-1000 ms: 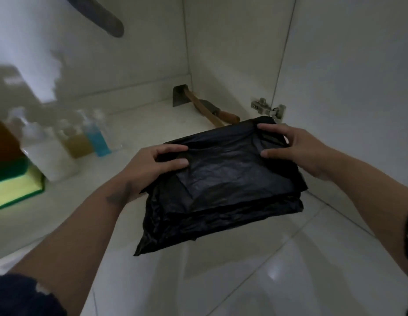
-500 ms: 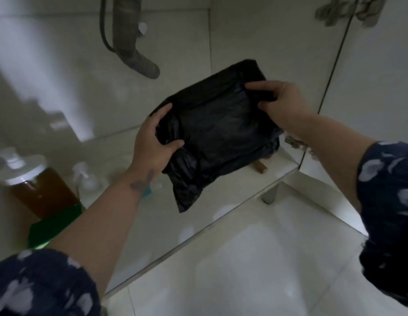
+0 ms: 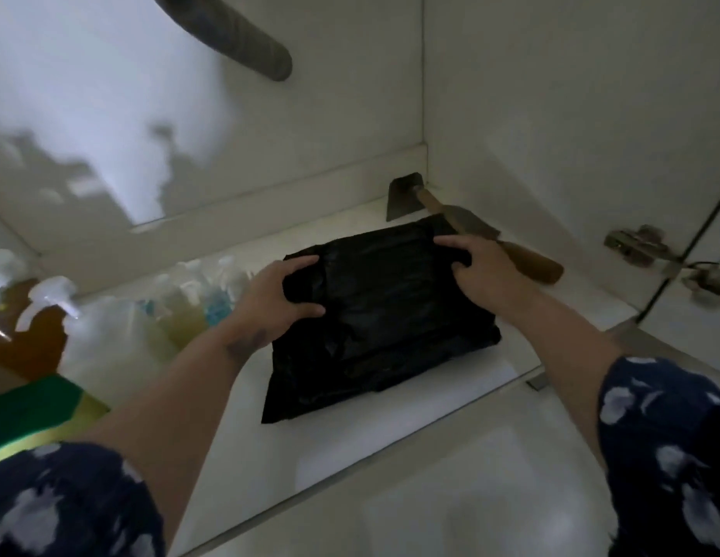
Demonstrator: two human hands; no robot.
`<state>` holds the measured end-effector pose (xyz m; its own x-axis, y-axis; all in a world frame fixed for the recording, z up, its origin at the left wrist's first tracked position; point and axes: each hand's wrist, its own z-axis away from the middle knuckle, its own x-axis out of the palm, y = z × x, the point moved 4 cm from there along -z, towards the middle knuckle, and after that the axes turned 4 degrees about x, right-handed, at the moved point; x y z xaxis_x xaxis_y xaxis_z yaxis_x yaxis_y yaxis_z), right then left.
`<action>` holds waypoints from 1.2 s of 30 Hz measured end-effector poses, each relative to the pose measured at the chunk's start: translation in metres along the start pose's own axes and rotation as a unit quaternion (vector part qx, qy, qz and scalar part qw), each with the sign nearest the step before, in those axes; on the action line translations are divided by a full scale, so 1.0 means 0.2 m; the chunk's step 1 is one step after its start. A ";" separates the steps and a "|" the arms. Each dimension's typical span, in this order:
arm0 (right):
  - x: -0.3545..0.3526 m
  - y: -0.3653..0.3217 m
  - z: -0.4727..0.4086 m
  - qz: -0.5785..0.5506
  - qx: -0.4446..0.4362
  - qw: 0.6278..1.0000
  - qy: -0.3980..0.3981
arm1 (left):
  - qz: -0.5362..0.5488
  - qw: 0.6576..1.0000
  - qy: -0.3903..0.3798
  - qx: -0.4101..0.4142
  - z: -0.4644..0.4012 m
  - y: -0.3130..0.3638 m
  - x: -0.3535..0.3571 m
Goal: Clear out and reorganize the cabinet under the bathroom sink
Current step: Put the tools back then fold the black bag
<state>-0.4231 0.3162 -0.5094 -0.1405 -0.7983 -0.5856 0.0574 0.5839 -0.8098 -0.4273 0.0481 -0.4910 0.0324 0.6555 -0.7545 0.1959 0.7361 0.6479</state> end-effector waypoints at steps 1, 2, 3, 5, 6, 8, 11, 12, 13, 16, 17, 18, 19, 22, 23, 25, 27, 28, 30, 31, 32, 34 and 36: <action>0.04 0.03 -0.01 0.018 -0.012 1.000 0.005 | -0.040 0.999 -0.017 -0.001 -0.01 -0.01 0.01; 0.08 0.05 -0.02 0.039 -0.024 0.999 0.003 | -0.077 0.997 -0.026 0.002 -0.02 -0.01 0.03; 0.12 0.08 -0.02 0.058 -0.035 0.998 -0.004 | -0.112 0.993 -0.028 0.008 -0.02 0.00 0.05; 0.14 0.10 -0.05 0.108 -0.049 0.993 0.006 | -0.197 0.980 -0.017 0.027 -0.01 0.06 0.10; 0.13 0.08 -0.06 0.153 -0.050 0.986 0.030 | -0.253 0.967 -0.017 0.033 0.00 0.10 0.13; 0.11 0.00 -0.04 0.257 -0.058 0.963 0.058 | -0.347 0.937 -0.006 0.045 0.03 0.19 0.21; 0.22 -0.08 0.03 0.334 -0.100 0.937 -0.002 | -0.351 0.935 0.002 0.055 0.10 0.21 0.35; 0.27 -0.06 0.05 0.346 -0.099 0.932 -0.035 | -0.330 0.943 -0.008 0.043 0.13 0.18 0.40; 0.31 -0.03 0.07 0.355 -0.095 0.928 -0.059 | -0.313 0.949 -0.015 0.029 0.15 0.13 0.44; 0.37 0.05 0.06 0.375 -0.101 0.919 -0.067 | -0.274 0.962 0.000 0.004 0.19 0.02 0.51; 0.38 0.06 0.05 0.380 -0.108 0.917 -0.062 | -0.263 0.965 0.008 0.001 0.19 0.01 0.52; 0.39 0.07 0.05 0.382 -0.115 0.915 -0.057 | -0.256 0.967 0.015 -0.002 0.18 0.00 0.53; 0.40 0.08 0.04 0.382 -0.120 0.915 -0.052 | -0.251 0.968 0.020 -0.003 0.17 0.00 0.54; 0.41 0.10 0.00 0.380 -0.118 0.916 -0.056 | -0.240 0.970 0.027 -0.011 0.13 -0.01 0.56; 0.41 0.11 -0.02 0.380 -0.113 0.916 -0.060 | -0.238 0.971 0.025 -0.012 0.12 -0.01 0.56; 0.41 0.12 -0.05 0.382 -0.101 0.916 -0.063 | -0.238 0.971 0.018 -0.014 0.08 -0.01 0.57; 0.41 0.13 -0.07 0.385 -0.091 0.916 -0.065 | -0.240 0.971 0.008 -0.014 0.05 -0.01 0.57; 0.41 0.13 -0.08 0.386 -0.087 0.916 -0.066 | -0.241 0.970 0.003 -0.015 0.04 -0.01 0.57; 0.41 0.13 -0.09 0.389 -0.080 0.915 -0.069 | -0.243 0.970 -0.005 -0.015 0.02 -0.01 0.58; 0.41 0.13 -0.10 0.391 -0.077 0.915 -0.071 | -0.244 0.970 -0.007 -0.014 0.02 -0.01 0.58; 0.41 0.13 -0.10 0.391 -0.076 0.914 -0.075 | -0.246 0.969 -0.009 -0.014 0.01 0.00 0.58; 0.40 0.12 -0.09 0.386 -0.079 0.916 -0.079 | -0.250 0.968 -0.019 -0.018 0.01 -0.01 0.58; 0.38 0.09 -0.07 0.374 -0.090 0.920 -0.072 | -0.250 0.967 -0.039 -0.027 0.01 0.00 0.57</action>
<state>-0.4468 0.2690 -0.5683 0.0053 -0.1674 -0.9859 -0.0817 0.9825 -0.1672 -0.4223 0.1225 -0.5768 0.0215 0.2012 -0.9793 0.1552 0.9670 0.2020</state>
